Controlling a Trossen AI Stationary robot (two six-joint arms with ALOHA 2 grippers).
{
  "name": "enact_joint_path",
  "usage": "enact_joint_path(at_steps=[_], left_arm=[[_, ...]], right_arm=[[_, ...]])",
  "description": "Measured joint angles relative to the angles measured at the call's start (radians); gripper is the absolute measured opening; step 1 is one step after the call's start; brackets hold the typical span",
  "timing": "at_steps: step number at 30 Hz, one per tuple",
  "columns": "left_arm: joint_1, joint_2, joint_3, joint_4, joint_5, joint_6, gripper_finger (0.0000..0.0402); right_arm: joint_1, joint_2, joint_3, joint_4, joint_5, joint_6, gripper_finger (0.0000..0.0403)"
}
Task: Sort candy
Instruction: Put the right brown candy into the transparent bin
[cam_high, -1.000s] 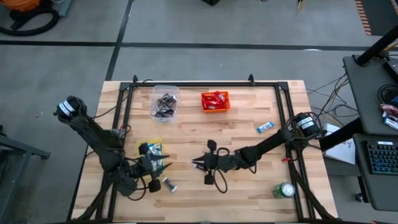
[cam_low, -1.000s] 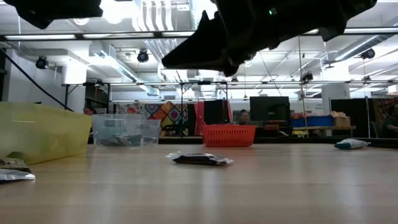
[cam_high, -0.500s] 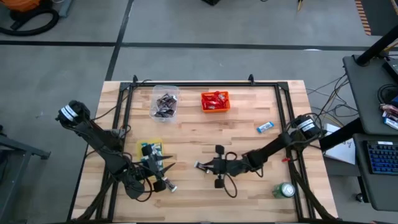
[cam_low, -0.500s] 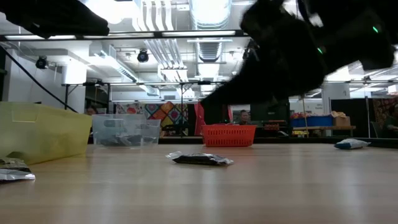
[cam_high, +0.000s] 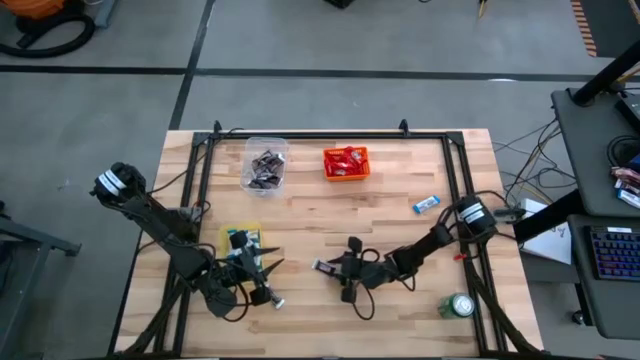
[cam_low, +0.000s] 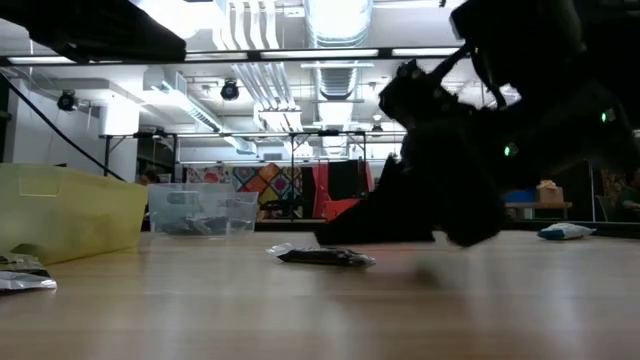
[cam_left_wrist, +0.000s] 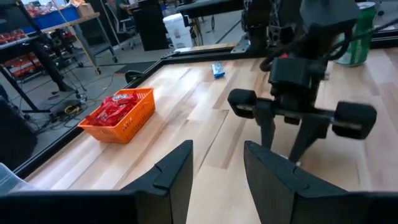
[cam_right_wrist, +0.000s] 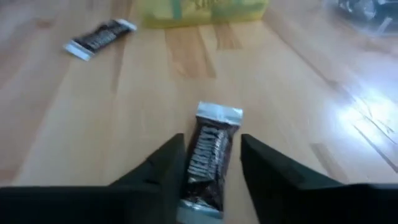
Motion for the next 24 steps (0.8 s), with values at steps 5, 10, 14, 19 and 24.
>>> enact_joint_path(at_steps=[5,10,14,19,24], left_arm=[[0.004,0.000,0.000,0.005,0.000,0.000,0.0126],[0.004,-0.001,0.000,0.006,0.000,0.000,0.0126],[0.004,-0.001,0.000,0.005,0.001,0.000,0.0126],[0.007,-0.002,0.000,0.004,0.052,0.000,0.0126],[0.037,-0.002,0.000,0.005,0.200,-0.003,0.0126]], right_arm=[[-0.010,0.049,0.020,0.008,0.012,0.012,0.0202],[-0.028,0.104,0.026,0.037,0.011,0.062,0.0223],[-0.034,0.154,0.026,0.033,0.015,0.080,0.0189],[-0.038,0.182,0.024,0.025,0.024,0.112,0.0093],[-0.038,0.169,0.026,0.064,0.005,0.057,0.0021]])
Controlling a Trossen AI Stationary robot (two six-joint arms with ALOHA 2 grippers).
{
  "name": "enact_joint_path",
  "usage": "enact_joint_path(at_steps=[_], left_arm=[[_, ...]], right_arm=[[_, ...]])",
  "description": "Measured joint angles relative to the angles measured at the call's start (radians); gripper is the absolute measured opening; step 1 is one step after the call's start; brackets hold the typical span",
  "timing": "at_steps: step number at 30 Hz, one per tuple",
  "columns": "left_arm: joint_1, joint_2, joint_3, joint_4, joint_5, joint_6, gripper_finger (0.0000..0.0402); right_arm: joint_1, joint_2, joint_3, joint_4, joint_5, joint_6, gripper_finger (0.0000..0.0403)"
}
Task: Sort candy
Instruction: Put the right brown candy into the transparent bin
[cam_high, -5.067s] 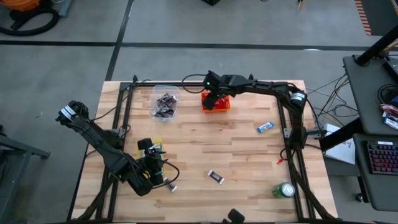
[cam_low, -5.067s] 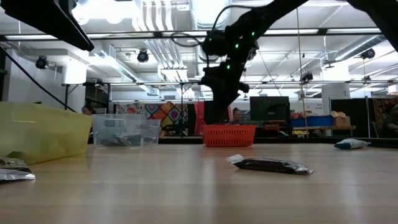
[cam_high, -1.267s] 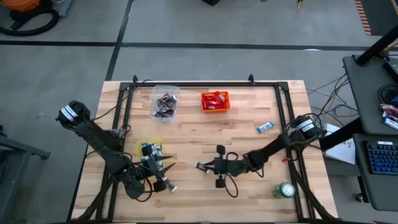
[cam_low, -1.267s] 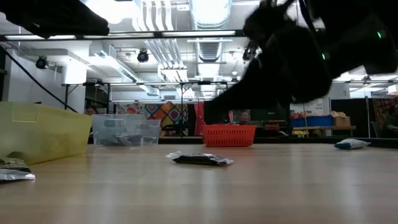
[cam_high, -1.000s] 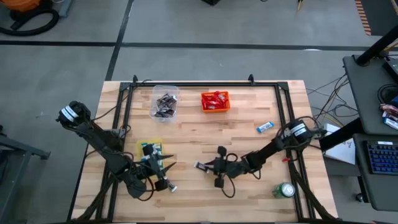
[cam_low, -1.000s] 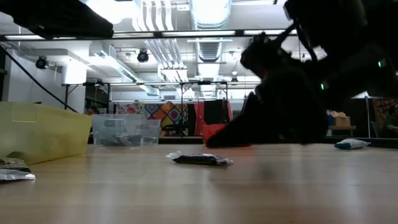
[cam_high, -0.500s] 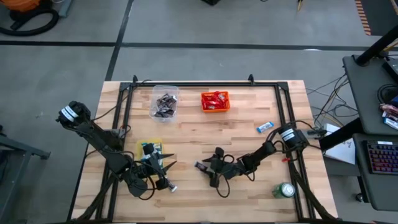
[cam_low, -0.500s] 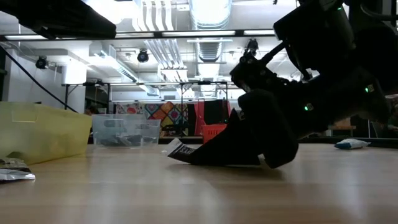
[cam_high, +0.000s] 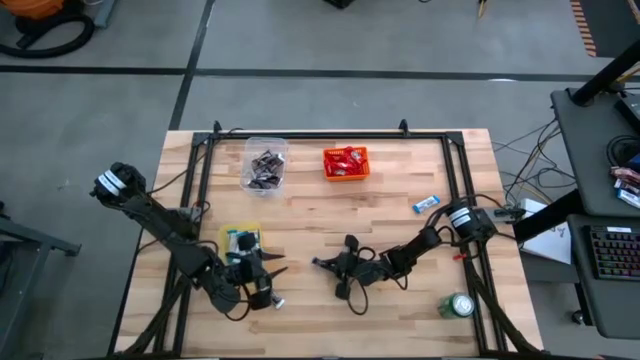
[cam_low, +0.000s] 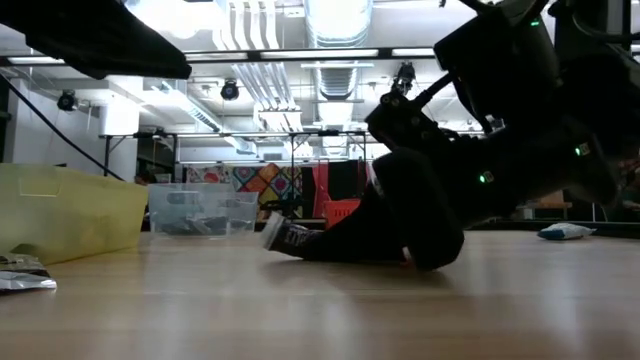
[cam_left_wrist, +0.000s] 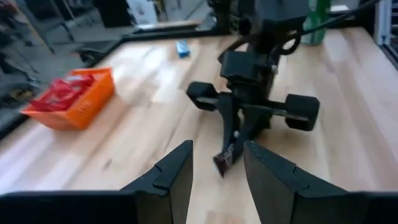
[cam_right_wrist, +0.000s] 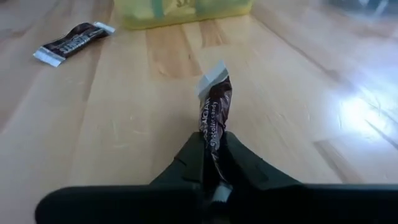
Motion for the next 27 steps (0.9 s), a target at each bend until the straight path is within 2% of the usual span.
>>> enact_joint_path(at_steps=[6,11,17,23,27], left_arm=[[0.035,0.000,0.000,0.004,0.042,-0.001,0.0126],[0.040,0.000,-0.002,0.009,0.043,-0.006,0.0126],[0.053,0.000,-0.004,0.047,0.054,0.008,0.0126],[0.084,-0.001,-0.004,0.169,0.095,0.107,0.0126],[0.092,-0.001,-0.004,0.191,0.095,0.120,0.0126]], right_arm=[[0.001,-0.074,-0.002,0.039,0.025,-0.159,0.0019],[-0.001,-0.204,-0.007,0.032,0.060,-0.384,0.0019],[0.000,-0.337,0.020,0.044,0.050,-0.584,0.0018],[0.000,-0.327,0.123,0.049,-0.024,-0.698,0.0018],[0.001,-0.288,0.183,0.037,-0.028,-0.742,0.0018]])
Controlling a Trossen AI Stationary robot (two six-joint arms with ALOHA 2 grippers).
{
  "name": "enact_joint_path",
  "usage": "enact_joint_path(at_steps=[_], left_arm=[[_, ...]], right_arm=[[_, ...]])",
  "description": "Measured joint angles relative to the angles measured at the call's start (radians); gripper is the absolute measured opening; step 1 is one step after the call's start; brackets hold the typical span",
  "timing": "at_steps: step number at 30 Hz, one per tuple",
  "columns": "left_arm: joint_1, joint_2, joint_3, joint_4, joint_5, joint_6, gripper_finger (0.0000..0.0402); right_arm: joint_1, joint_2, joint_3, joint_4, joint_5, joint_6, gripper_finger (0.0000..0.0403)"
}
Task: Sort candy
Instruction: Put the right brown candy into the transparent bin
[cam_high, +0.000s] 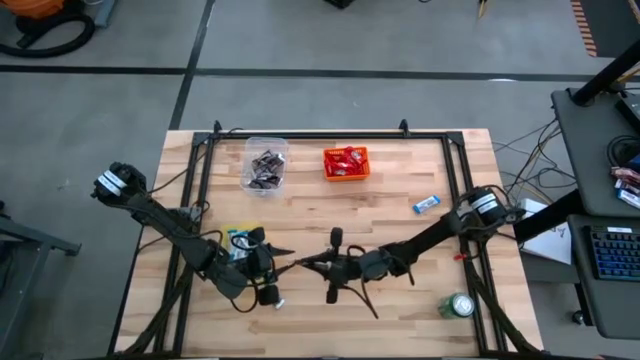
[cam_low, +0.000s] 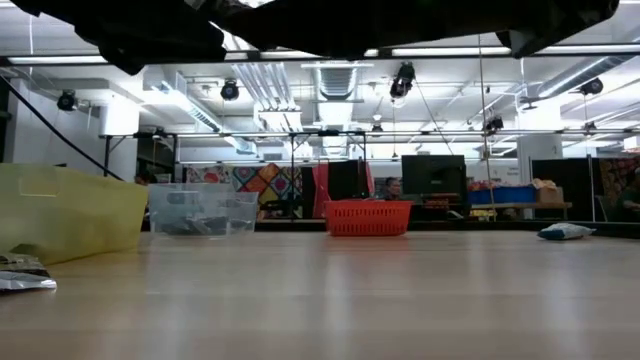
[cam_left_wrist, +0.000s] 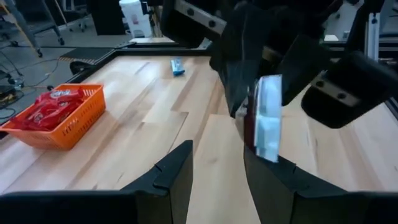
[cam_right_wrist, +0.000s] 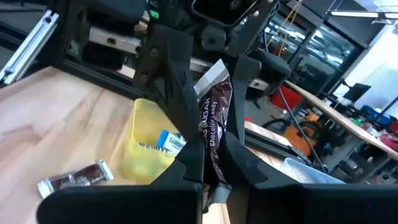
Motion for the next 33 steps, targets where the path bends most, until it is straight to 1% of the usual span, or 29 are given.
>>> enact_joint_path(at_steps=[2,6,9,15,18,22,24,25,28,31,33], left_arm=[[0.000,0.000,0.000,0.002,0.009,0.012,0.0126],[-0.003,0.000,0.000,0.028,0.100,0.071,0.0126],[-0.003,0.000,-0.001,0.055,0.116,0.092,0.0126],[-0.003,0.004,-0.002,0.057,0.097,0.102,0.0121],[-0.003,0.004,-0.002,0.059,0.095,0.103,0.0101],[-0.003,0.004,-0.002,0.059,0.094,0.103,0.0047],[-0.003,0.004,-0.002,0.058,0.093,0.105,0.0018],[-0.003,0.004,-0.002,0.058,0.086,0.106,0.0011],[-0.002,-0.006,-0.002,0.044,0.061,0.106,0.0013],[0.000,-0.030,0.000,0.013,0.026,0.106,0.0009],[0.007,-0.059,0.001,-0.020,0.010,0.105,0.0004]], right_arm=[[0.000,0.009,0.019,-0.006,0.006,0.006,0.0018],[-0.003,0.037,0.054,-0.028,0.008,0.007,0.0018],[-0.001,0.052,0.080,-0.056,0.009,-0.006,0.0018],[-0.002,0.062,0.110,-0.123,0.014,0.007,0.0018],[-0.002,0.062,0.110,-0.123,0.012,0.000,0.0018],[-0.002,0.062,0.107,-0.125,0.011,0.022,0.0022],[-0.003,0.062,0.105,-0.128,0.015,0.046,0.0031],[-0.003,0.062,0.105,-0.128,0.023,0.052,0.0037],[-0.004,0.056,0.105,-0.132,0.061,0.082,0.0064],[-0.006,0.040,0.105,-0.140,0.128,0.114,0.0100],[-0.006,0.020,0.103,-0.179,0.182,0.125,0.0121]])
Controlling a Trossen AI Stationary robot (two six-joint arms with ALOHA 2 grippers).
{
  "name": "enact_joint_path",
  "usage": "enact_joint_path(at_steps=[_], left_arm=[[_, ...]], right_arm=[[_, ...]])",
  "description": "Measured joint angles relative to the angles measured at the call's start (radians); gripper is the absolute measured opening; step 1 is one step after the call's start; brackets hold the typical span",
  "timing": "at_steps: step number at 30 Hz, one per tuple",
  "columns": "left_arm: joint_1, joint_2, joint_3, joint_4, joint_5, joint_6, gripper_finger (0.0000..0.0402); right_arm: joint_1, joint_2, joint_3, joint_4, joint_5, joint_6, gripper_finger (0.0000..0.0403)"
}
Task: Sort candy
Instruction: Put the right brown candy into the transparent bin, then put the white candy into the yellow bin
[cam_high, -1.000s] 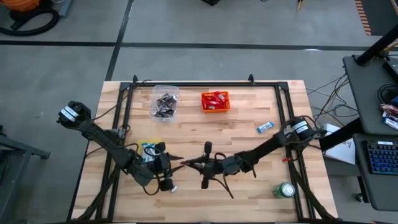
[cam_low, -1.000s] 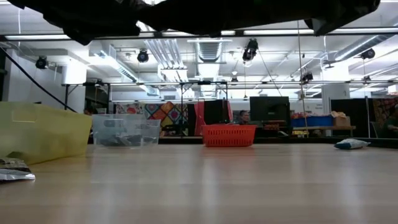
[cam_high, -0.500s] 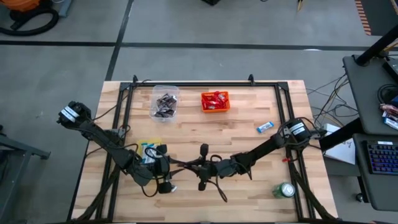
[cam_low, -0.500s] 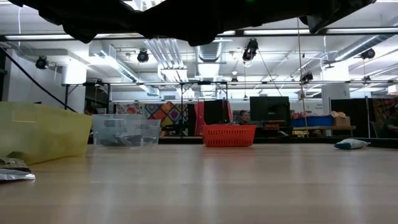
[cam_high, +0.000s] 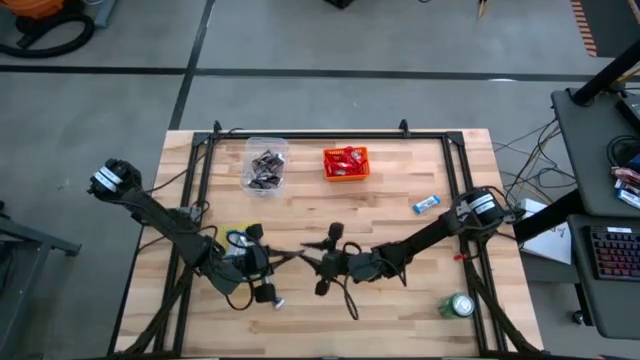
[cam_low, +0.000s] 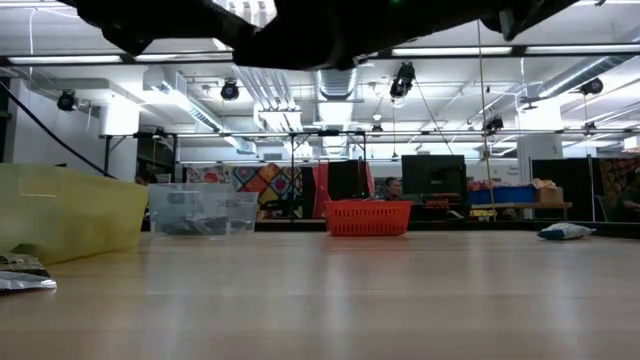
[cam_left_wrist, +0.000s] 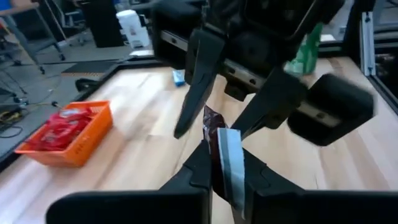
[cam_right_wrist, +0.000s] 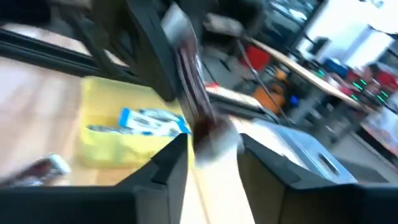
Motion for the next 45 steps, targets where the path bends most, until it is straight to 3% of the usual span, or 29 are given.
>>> enact_joint_path(at_steps=[7,13,18,23,28,31,38,45], left_arm=[[0.079,-0.137,0.001,-0.224,-0.056,-0.002,0.0003],[0.317,-0.281,0.001,-0.543,-0.034,-0.023,0.0002],[0.711,-0.315,0.001,-0.688,0.200,0.014,0.0002],[1.122,-0.256,-0.001,-0.634,0.516,0.132,0.0008],[1.370,-0.173,0.008,-0.571,0.754,0.194,0.0034],[1.420,-0.141,0.013,-0.569,0.800,0.213,0.0056],[1.401,-0.148,0.013,-0.572,0.800,0.237,0.0095],[1.285,-0.296,0.012,-0.597,0.801,0.192,0.0102]], right_arm=[[-0.002,-0.083,0.008,-0.184,0.176,0.151,0.0170],[-0.005,-0.120,0.006,-0.285,0.194,0.286,0.0188],[-0.008,-0.119,0.006,-0.289,0.192,0.294,0.0189],[-0.015,-0.118,0.006,-0.291,0.190,0.312,0.0190],[-0.019,-0.118,0.006,-0.293,0.189,0.308,0.0188],[-0.030,-0.117,0.006,-0.297,0.187,0.320,0.0188],[-0.062,-0.117,0.006,-0.356,0.186,0.419,0.0188],[-0.113,-0.188,0.006,-0.664,0.182,0.692,0.0187]])
